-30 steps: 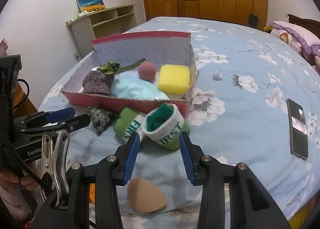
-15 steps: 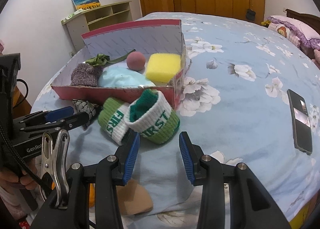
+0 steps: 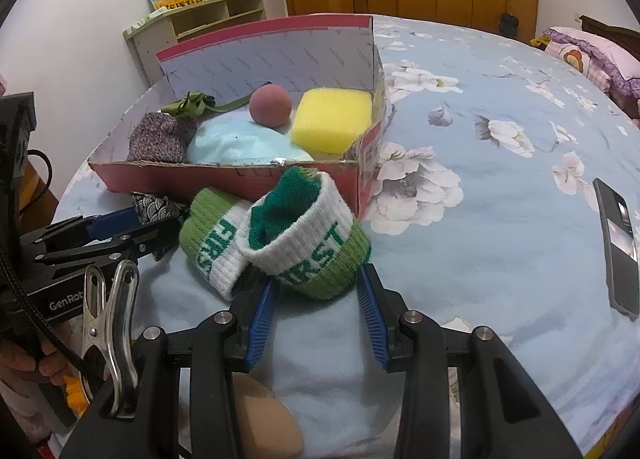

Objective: Organize soft objects
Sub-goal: 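Grasp the patterned pouch with the left tool while the right tool grasps the FIRST wristband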

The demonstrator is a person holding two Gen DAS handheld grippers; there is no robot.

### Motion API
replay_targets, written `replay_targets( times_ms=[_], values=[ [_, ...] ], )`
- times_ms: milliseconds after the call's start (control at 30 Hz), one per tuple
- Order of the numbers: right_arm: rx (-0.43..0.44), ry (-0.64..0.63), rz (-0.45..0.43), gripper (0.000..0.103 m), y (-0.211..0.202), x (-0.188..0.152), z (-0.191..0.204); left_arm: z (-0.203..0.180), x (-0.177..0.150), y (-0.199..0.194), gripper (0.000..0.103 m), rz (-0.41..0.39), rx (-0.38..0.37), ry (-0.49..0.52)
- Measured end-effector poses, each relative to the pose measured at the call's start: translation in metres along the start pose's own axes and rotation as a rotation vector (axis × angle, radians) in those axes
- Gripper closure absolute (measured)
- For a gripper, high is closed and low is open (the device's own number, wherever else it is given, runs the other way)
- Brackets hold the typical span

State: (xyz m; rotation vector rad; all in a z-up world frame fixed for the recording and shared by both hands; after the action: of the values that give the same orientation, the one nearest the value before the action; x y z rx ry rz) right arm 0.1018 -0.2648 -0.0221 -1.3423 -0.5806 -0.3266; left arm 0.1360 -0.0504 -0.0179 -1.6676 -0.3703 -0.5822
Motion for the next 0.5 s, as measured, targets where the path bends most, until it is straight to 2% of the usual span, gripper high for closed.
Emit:
replay_targets(
  times_ms=[333, 500],
  values=[
    [0.021, 0.012, 0.0, 0.061, 0.0082, -0.0004, -0.0008, -0.0031, -0.0019, 0.0054, 0.049, -0.004, 0.014, 0.016],
    [0.034, 0.021, -0.011, 0.069, 0.0071, -0.0017, -0.0022, -0.005, -0.0047, 0.003, 0.052, -0.019, 0.03, 0.026]
  ],
)
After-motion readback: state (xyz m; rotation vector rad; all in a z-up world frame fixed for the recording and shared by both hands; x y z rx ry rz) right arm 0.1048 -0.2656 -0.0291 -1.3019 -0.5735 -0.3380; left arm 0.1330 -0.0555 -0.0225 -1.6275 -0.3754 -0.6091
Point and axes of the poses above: each gripper's, at about its wrist camera, not at the fingertips, and y roughly the way its jaws point, z to its left, x to its top, the point moved 1 cm from there along y, roughly the way its jaws point, and after that the axes turned 5 degrees about z, right-handed, at the moved point
